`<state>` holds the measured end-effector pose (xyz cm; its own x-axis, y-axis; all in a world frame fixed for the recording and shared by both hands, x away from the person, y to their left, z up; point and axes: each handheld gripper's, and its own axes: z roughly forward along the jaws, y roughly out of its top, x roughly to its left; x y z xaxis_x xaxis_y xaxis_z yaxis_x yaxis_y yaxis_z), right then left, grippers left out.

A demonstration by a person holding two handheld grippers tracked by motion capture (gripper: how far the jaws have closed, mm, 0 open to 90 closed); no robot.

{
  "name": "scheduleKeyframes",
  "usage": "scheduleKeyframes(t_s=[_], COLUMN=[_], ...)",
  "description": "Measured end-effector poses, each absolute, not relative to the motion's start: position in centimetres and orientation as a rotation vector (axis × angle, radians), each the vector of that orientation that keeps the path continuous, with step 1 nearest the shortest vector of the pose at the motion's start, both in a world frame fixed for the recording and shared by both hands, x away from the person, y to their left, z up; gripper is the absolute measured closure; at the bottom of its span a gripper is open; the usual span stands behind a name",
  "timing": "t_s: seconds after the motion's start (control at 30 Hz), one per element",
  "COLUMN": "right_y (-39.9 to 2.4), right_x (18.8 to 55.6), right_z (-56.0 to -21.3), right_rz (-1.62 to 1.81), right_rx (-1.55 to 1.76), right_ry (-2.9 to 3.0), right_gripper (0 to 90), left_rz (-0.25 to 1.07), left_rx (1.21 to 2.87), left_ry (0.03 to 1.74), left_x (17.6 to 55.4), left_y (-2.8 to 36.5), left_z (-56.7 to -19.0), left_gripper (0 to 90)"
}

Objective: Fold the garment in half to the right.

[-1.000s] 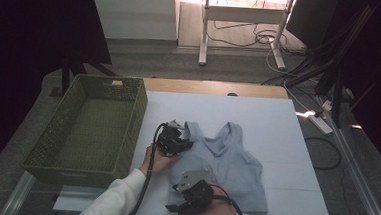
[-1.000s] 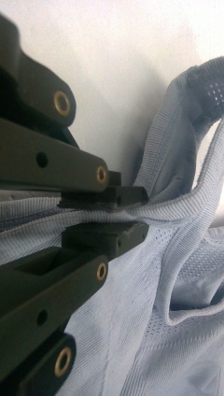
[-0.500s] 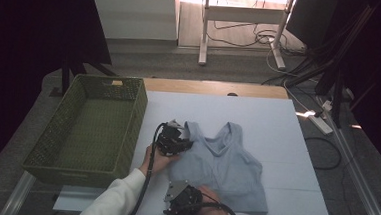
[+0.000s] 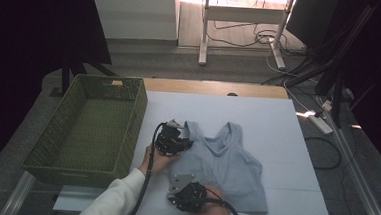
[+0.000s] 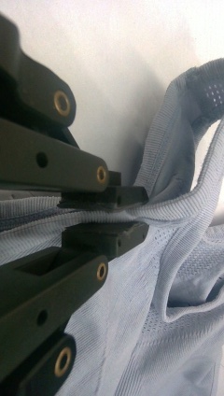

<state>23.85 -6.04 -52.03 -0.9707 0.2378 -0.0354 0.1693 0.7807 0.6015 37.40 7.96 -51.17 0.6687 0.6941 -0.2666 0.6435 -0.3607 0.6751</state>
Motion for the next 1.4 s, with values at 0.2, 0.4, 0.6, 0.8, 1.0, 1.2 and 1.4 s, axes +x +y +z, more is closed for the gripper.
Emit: scheduleKeyframes(t_s=[0.2, 0.4, 0.6, 0.8, 1.0, 1.2, 1.4], right_y=[-6.2, -6.8, -6.8, -6.7, -7.2, -7.3, -6.9], right_x=[23.5, 23.5, 23.2, 22.7, 22.3, 22.3, 22.3], right_z=[-51.7, -50.7, -50.4, -49.2, -47.5, -47.4, -47.6], right_rz=[0.990, 1.104, 1.147, 1.255, 1.384, 1.401, 1.403], right_rx=[0.314, 0.345, 0.321, 0.290, 0.283, 0.284, 0.292], right_ry=[2.827, 2.781, 2.765, 2.695, 2.608, 2.602, 2.609], right_gripper=[79.5, 79.8, 79.8, 79.9, 80.0, 80.1, 80.1], left_rz=[0.079, 0.071, 0.059, 0.056, 0.053, 0.050, 0.055], left_rx=[2.078, 2.050, 2.037, 2.012, 1.978, 1.978, 1.985], left_ry=[1.027, 1.026, 1.042, 1.086, 1.129, 1.140, 1.137], left_x=[37.4, 37.3, 37.2, 37.0, 36.7, 36.5, 36.6], left_y=[8.1, 8.6, 9.2, 10.6, 12.0, 12.5, 12.6], left_z=[-50.8, -50.1, -49.8, -49.1, -48.5, -48.3, -48.2], left_gripper=[82.4, 82.3, 82.3, 82.4, 82.4, 82.4, 82.3])
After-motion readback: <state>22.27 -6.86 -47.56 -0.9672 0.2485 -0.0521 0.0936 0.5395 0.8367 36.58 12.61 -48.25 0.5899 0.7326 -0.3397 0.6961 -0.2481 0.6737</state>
